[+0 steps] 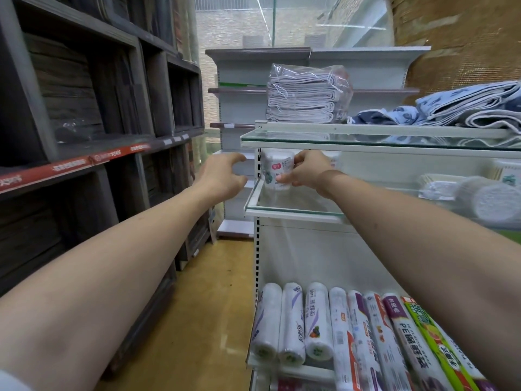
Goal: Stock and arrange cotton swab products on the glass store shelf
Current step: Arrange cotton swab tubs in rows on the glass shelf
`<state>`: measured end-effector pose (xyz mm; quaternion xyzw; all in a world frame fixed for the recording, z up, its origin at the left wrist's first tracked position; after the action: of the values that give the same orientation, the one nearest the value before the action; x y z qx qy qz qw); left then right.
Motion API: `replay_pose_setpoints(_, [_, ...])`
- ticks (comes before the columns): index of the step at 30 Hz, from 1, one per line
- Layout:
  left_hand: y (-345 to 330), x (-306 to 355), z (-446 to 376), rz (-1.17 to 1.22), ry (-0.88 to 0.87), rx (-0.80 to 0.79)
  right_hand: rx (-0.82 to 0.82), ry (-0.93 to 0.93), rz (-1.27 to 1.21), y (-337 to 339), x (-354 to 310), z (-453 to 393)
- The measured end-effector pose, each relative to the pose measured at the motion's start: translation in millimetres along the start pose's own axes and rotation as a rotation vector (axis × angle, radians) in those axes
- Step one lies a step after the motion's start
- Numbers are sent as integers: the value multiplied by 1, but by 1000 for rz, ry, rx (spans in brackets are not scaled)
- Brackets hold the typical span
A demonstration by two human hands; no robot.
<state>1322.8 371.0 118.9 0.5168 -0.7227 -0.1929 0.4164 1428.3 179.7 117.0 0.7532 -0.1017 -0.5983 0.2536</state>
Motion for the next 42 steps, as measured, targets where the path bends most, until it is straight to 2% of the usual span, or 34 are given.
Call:
replay_pose_setpoints(15, [-9,-8,-10,9,-50,-66,0,4,15,-11,-7,0])
replay_pose_setpoints(21, [-6,-1,-13,-14,-58,-86,20,-33,130,-2,-7,9])
replay_pose_setpoints(29, [9,45,18,-19,-53,-10,85,16,392,47,-11,63])
replay_pose_setpoints(34, [2,89,39,-51,-38,-1,199,105,629,91,7,107])
replay_pose_setpoints(42, [-24,171,65,-93,-110,-72,365,-58,959,186,57,145])
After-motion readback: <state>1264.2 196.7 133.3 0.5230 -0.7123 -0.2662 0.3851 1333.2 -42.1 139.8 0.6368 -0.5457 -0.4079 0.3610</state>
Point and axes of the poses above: each hand's wrist, its own z-axis away from the middle knuckle, its own y-axis out of the back of the hand, x = y × z, the point moved 5 cm from there along -z, towards the middle knuckle, and after that the axes turned 7 degrees about -y, right-handed, at the moved point
